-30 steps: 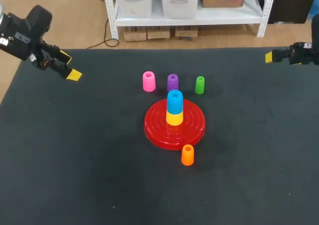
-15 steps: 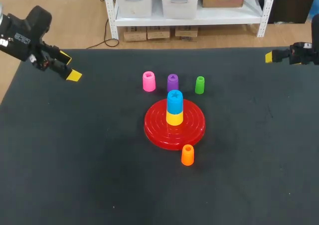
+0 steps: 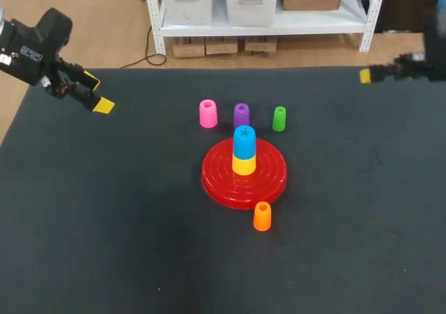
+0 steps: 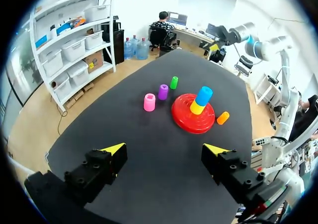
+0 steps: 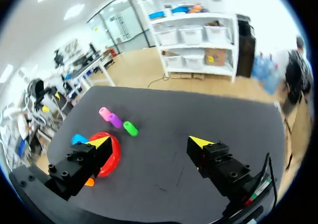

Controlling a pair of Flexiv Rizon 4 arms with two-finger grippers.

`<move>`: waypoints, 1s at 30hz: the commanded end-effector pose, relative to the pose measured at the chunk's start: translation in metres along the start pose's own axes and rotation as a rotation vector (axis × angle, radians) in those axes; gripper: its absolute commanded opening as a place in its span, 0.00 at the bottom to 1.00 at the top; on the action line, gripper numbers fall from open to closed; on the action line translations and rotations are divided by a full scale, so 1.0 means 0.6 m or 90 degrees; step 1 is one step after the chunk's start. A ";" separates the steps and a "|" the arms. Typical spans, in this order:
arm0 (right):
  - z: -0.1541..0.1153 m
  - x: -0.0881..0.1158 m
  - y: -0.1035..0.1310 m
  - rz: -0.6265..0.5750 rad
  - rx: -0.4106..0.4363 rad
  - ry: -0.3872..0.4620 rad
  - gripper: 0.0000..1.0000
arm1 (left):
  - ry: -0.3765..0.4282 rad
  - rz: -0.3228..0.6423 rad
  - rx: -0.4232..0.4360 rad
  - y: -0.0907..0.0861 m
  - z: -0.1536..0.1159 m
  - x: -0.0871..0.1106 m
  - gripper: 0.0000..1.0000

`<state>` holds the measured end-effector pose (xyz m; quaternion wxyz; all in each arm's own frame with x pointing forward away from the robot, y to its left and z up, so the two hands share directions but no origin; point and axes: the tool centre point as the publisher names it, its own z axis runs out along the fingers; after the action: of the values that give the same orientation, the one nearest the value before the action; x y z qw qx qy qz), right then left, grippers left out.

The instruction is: Pick up and stack the cylinders on the red base in this order: pink,purple,orange,green

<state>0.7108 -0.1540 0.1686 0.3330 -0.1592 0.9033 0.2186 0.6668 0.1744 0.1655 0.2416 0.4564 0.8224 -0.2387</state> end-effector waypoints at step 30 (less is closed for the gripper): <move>0.396 -0.100 0.341 -0.220 0.108 0.387 1.00 | -0.002 0.001 0.000 0.000 0.000 0.002 1.00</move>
<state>0.7713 0.1375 0.1224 0.1526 -0.3350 0.9290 0.0373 0.6668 0.1744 0.1654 0.2416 0.4562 0.8225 -0.2387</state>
